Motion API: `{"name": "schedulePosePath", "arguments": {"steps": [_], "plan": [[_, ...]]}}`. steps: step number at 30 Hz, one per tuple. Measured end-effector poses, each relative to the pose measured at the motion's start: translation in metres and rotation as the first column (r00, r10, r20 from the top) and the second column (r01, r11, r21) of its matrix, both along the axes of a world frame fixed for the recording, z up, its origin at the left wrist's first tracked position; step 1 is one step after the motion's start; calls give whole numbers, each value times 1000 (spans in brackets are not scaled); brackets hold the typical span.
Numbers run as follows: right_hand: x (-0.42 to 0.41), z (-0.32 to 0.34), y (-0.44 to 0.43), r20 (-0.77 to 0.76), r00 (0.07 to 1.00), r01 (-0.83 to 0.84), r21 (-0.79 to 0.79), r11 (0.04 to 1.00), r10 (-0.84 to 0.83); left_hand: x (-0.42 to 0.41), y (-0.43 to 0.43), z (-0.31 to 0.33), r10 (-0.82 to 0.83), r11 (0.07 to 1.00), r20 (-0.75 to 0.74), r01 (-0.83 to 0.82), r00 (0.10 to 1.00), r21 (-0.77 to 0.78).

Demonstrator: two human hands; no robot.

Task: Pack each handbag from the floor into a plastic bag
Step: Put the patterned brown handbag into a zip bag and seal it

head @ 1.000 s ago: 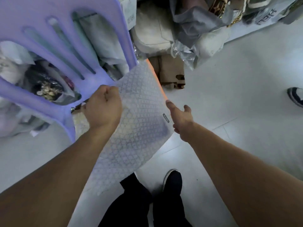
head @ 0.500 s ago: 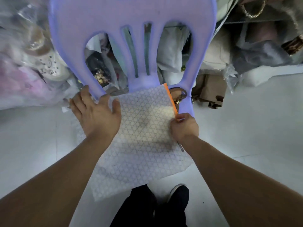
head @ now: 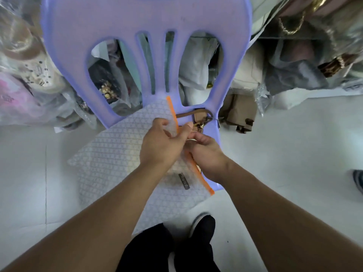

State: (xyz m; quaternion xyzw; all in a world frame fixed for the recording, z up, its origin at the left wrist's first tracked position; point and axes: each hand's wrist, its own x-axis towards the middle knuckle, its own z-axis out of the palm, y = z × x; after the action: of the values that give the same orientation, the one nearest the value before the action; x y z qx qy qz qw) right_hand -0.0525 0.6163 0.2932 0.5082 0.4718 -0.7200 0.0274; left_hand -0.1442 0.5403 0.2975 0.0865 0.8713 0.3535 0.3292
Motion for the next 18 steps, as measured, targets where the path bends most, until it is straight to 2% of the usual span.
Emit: {"name": "schedulePosePath", "arguments": {"steps": [2, 4, 7, 8, 9, 10, 11, 13, 16, 18], "plan": [[-4, -4, -8, -65, 997, -35, -102, 994, 29, -3, 2, -7, 129, 991, 53, -127, 990, -40], [-8, -6, -11, -82, 994, -80, -115, 990, 71, -7, -3, -12, 248, 968, 44, -247, 968, -42], [-19, -5, -8, -32, 998, -54, -149, 987, 49, -12, -23, -13, 256, 960, -170, -271, 951, -66], [-22, -4, -6, -8, 999, -48, -101, 994, 48, -13, -32, -13, 220, 965, -272, -250, 937, -80], [-24, -8, -3, 41, 995, -90, 30, 996, 89, -14, -43, -12, 193, 968, -362, -236, 912, -80], [-26, -9, 0, 134, 975, -201, 214, 956, 175, -17, -53, -11, 189, 970, -425, -234, 885, -57], [-28, -13, 1, 252, 930, -350, 376, 858, 268, -20, -63, -8, 209, 970, -473, -243, 856, -11], [-32, -18, 1, 418, 803, -595, 512, 620, 426, -33, -80, 0, 253, 964, -559, -252, 790, 81], [-49, -24, -9, 517, 614, -778, 526, 345, 596, -51, -95, 15, 214, 970, -660, -235, 720, 59], [-67, -28, -16, 562, 516, -833, 505, 226, 647, -60, -102, 23, 148, 982, -709, -190, 690, 19]]}}
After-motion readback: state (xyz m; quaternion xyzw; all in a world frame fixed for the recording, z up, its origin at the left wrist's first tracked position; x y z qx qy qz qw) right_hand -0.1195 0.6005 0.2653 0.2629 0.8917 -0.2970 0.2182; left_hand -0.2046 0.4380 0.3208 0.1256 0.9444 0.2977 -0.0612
